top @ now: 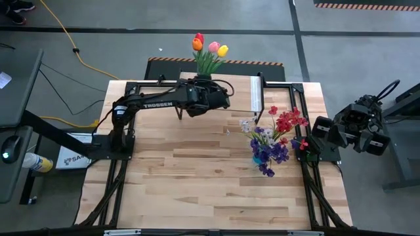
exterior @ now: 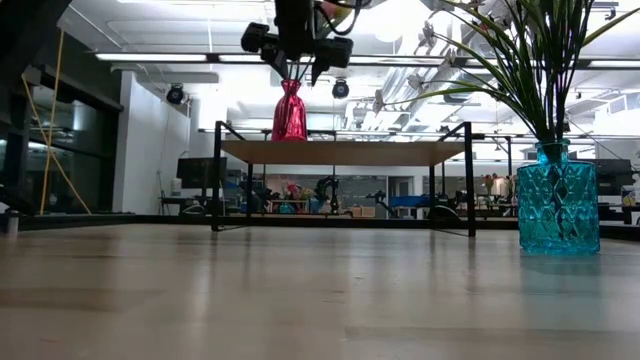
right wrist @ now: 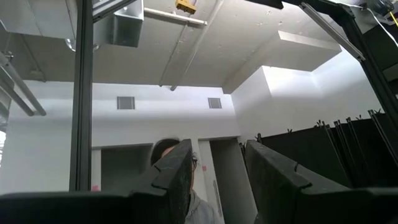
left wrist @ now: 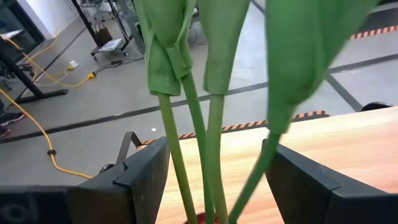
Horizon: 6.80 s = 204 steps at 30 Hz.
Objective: Pick and place flowers into a vace then onto a shelf
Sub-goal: Put the red vase with flowers on the shelf, then put the blue vase with flowers on the shelf
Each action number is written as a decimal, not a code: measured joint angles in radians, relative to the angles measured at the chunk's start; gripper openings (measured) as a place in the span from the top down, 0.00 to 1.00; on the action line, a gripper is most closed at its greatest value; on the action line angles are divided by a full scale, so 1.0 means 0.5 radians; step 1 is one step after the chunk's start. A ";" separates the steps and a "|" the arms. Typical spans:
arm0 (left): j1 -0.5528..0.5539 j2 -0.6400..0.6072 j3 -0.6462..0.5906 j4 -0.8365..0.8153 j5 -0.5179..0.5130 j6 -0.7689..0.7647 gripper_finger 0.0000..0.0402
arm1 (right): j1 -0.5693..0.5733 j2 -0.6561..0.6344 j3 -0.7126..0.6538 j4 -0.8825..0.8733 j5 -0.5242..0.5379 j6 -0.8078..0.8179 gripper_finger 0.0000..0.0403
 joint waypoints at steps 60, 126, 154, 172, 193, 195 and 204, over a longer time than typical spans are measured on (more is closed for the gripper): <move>-0.387 -0.111 -0.605 0.411 0.537 -0.410 0.33 | -0.001 0.000 -0.001 0.000 0.002 -0.083 0.65; -0.084 -0.111 -0.625 0.339 0.491 -0.239 0.57 | 0.000 0.000 -0.001 -0.002 -0.007 -0.067 0.65; -0.689 -0.174 -0.466 0.119 0.558 -0.380 0.57 | 0.000 0.000 -0.001 0.000 -0.018 -0.070 0.65; -1.480 -0.111 -0.426 0.365 0.817 -0.753 0.57 | 0.000 0.007 -0.001 0.021 -0.139 0.111 0.65; -1.581 -0.084 -0.426 0.326 0.898 -0.839 0.57 | 0.001 -0.163 -0.001 -1.364 -0.642 1.750 0.66; -1.580 -0.084 -0.426 0.330 0.927 -0.839 0.57 | 0.001 -0.220 -0.001 -1.769 -0.627 1.752 0.66; -1.581 -0.075 -0.426 0.248 0.964 -0.884 0.57 | 0.001 -0.706 0.000 -2.571 -0.350 1.689 0.66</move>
